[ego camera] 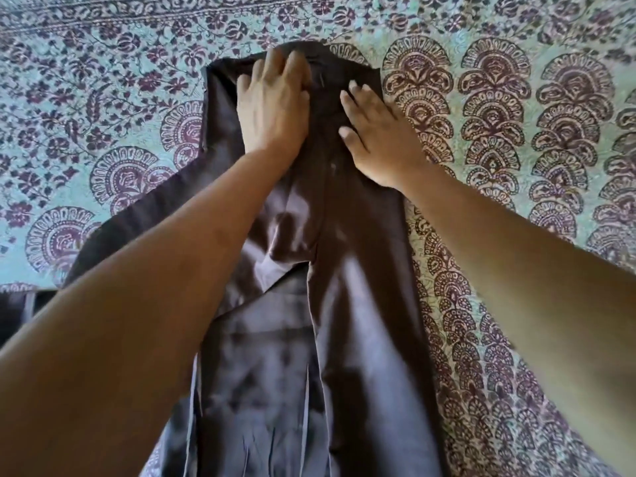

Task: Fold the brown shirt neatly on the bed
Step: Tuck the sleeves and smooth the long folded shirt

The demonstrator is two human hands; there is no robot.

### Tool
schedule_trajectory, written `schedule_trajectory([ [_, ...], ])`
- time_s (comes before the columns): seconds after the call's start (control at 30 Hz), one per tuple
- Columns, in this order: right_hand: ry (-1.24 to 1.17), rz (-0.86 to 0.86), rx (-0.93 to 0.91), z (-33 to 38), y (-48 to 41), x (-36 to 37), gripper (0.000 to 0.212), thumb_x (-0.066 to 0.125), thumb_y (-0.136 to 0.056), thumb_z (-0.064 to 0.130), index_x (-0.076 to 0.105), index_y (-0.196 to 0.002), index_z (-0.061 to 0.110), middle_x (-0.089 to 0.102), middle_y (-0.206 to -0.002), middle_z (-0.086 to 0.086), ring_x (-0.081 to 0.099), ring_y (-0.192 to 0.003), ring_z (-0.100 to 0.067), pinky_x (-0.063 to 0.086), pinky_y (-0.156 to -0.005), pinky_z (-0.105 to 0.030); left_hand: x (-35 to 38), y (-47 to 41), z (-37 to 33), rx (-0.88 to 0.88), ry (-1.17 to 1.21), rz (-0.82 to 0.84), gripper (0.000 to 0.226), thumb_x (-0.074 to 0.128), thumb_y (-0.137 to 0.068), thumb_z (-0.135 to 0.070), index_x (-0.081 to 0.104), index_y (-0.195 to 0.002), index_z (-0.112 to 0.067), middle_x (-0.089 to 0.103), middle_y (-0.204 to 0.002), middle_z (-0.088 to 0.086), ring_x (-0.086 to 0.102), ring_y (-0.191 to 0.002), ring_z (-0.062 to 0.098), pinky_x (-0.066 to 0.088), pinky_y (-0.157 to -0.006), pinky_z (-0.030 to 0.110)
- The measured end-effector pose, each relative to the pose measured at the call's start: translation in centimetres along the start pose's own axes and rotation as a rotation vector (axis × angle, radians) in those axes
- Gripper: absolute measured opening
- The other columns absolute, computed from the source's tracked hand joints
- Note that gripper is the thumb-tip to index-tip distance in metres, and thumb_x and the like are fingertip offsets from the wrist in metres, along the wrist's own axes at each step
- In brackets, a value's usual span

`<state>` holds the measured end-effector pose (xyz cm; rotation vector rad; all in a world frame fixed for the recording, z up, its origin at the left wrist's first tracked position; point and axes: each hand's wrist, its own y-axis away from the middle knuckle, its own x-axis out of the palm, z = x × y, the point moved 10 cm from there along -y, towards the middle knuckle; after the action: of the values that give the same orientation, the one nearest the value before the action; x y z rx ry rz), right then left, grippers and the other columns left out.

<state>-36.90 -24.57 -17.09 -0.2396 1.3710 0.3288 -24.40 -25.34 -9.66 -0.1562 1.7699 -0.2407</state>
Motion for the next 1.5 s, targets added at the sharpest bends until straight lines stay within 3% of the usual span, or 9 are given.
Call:
schedule_trajectory([
  [0.1, -0.037, 0.078, -0.073, -0.4, -0.1, -0.1, 0.059, 0.016, -0.096, 0.041, 0.009, -0.149, 0.017, 0.004, -0.158, -0.003, 0.002, -0.145, -0.016, 0.003, -0.115, -0.035, -1.2, 5.0, -3.6, 0.286, 0.236, 0.023, 0.019, 0.047, -0.083, -0.023, 0.061, -0.095, -0.017, 0.063, -0.097, 0.006, 0.057, -0.096, 0.030, 0.037, -0.081, 0.041],
  [0.2, 0.060, 0.114, 0.004, -2.2, -0.2, 0.1, 0.059, 0.016, -0.098, 0.045, 0.005, -0.149, 0.019, 0.001, -0.158, -0.002, 0.002, -0.145, -0.018, 0.001, -0.116, -0.037, 0.5, 12.4, -6.4, 0.632, 0.211, 0.231, 0.028, 0.047, -0.089, -0.034, 0.065, -0.105, -0.020, 0.065, -0.113, 0.002, 0.058, -0.111, 0.024, 0.037, -0.094, 0.039],
  [0.37, 0.105, 0.162, 0.229, -3.9, -1.4, -1.2, 0.058, 0.020, -0.099, 0.041, 0.006, -0.149, 0.012, 0.001, -0.157, -0.007, 0.000, -0.145, -0.022, -0.002, -0.116, -0.042, 2.3, 13.7, -2.5, 0.336, 0.072, 0.367, 0.060, 0.020, -0.090, -0.053, 0.040, -0.140, -0.027, 0.033, -0.151, 0.002, 0.027, -0.141, 0.021, 0.013, -0.114, 0.043],
  [0.47, 0.010, -0.030, 0.153, -0.9, -0.7, -3.6, 0.057, 0.025, -0.099, 0.034, 0.011, -0.148, 0.008, 0.004, -0.157, -0.010, 0.004, -0.144, -0.022, 0.002, -0.117, -0.040, 3.4, 10.3, -0.3, 0.195, 0.006, 0.393, 0.060, 0.011, -0.091, -0.052, 0.024, -0.146, -0.031, 0.017, -0.157, -0.002, 0.012, -0.145, 0.018, 0.001, -0.115, 0.043],
  [0.6, -0.043, 0.049, -0.080, 2.7, 1.8, -1.0, 0.055, 0.026, -0.100, 0.034, 0.010, -0.148, 0.012, 0.006, -0.157, -0.005, 0.005, -0.145, -0.018, 0.002, -0.115, -0.034, 5.3, 7.6, 0.0, 0.293, -0.111, 0.420, 0.050, 0.023, -0.100, -0.042, 0.011, -0.148, -0.036, 0.005, -0.158, -0.003, 0.006, -0.146, 0.018, 0.000, -0.115, 0.046],
  [0.9, -0.040, 0.183, 0.002, 1.4, 1.6, 0.6, 0.055, 0.021, -0.100, 0.038, 0.005, -0.149, 0.016, -0.001, -0.158, -0.002, 0.000, -0.145, -0.016, -0.001, -0.116, -0.034, 3.4, 9.3, -2.3, 0.315, -0.205, 0.442, 0.057, 0.016, -0.098, -0.045, 0.012, -0.149, -0.020, 0.009, -0.158, 0.003, 0.007, -0.146, 0.018, -0.006, -0.114, 0.048],
  [1.07, -0.155, -0.015, -0.152, 3.7, 5.0, -3.1, 0.063, 0.014, -0.093, 0.040, 0.025, -0.145, 0.006, 0.019, -0.154, -0.012, 0.018, -0.143, -0.025, 0.009, -0.115, -0.036, 0.5, 19.6, -7.6, 0.649, -0.046, 0.407, 0.058, 0.027, -0.094, -0.044, 0.040, -0.141, -0.013, 0.041, -0.146, 0.008, 0.037, -0.136, 0.023, 0.011, -0.112, 0.046],
  [1.2, -0.038, 0.154, -0.369, 6.6, 10.5, -0.1, 0.064, 0.014, -0.092, 0.043, 0.019, -0.147, 0.010, 0.015, -0.155, -0.008, 0.015, -0.143, -0.020, 0.007, -0.115, -0.033, 1.9, 25.5, -7.9, 0.785, -0.141, 0.520, 0.057, 0.028, -0.095, -0.047, 0.030, -0.145, -0.020, 0.032, -0.151, 0.008, 0.032, -0.138, 0.025, 0.016, -0.113, 0.049],
  [1.5, 0.150, 0.291, -0.216, 5.9, 11.2, 1.4, 0.060, 0.023, -0.099, 0.042, 0.000, -0.149, 0.016, -0.005, -0.157, -0.001, 0.000, -0.144, -0.014, -0.001, -0.116, -0.034, -4.1, 47.1, -8.5, 1.267, 0.045, 0.729, 0.052, 0.032, -0.094, -0.055, 0.030, -0.143, -0.037, 0.028, -0.153, -0.002, 0.025, -0.141, 0.019, 0.004, -0.116, 0.049],
])
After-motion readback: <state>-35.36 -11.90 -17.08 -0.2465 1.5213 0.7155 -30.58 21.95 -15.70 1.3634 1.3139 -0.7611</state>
